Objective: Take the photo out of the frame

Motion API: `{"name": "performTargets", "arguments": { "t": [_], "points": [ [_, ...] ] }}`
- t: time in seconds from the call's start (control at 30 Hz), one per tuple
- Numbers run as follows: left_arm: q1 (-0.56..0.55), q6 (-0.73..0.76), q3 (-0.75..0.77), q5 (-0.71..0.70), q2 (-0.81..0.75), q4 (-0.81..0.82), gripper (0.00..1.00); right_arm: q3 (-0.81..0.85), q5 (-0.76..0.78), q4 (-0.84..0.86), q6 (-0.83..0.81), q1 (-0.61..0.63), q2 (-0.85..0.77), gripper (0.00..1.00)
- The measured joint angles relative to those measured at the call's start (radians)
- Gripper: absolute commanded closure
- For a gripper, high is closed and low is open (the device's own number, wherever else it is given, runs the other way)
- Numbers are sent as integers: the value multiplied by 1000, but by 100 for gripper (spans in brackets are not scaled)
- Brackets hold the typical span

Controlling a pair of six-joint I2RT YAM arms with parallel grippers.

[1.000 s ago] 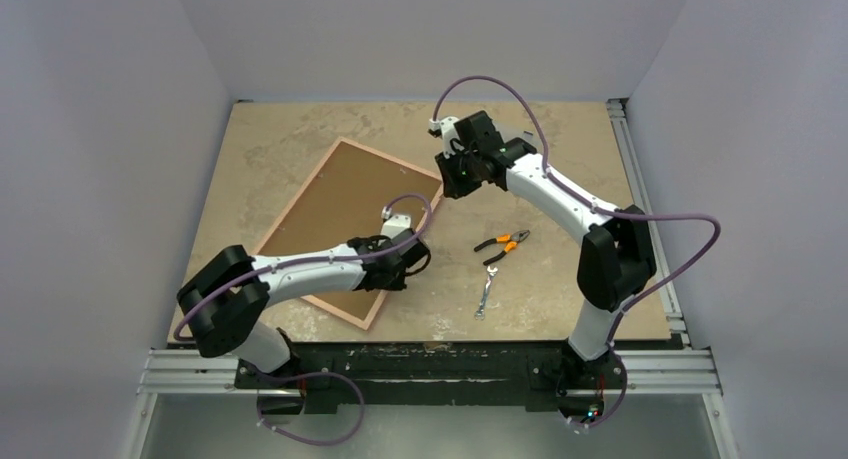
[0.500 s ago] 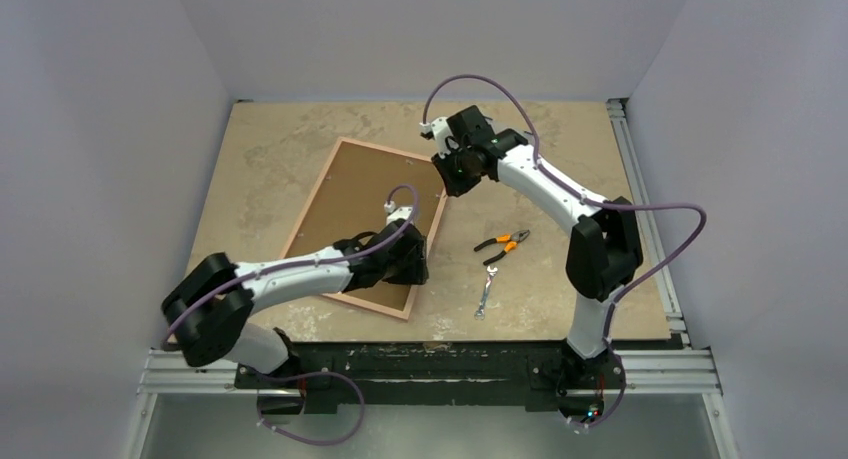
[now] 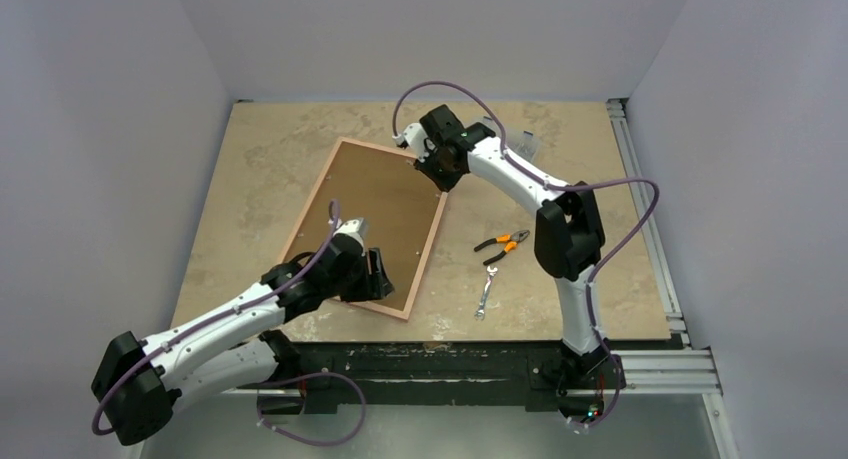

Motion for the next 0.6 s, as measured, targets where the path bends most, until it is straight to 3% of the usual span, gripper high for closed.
{"name": "performTargets", "arguments": {
  "t": [0.6],
  "points": [
    [30,-104,-147,40,-61,-53,45,83,51,-27,-112,7,99,100]
  ]
}}
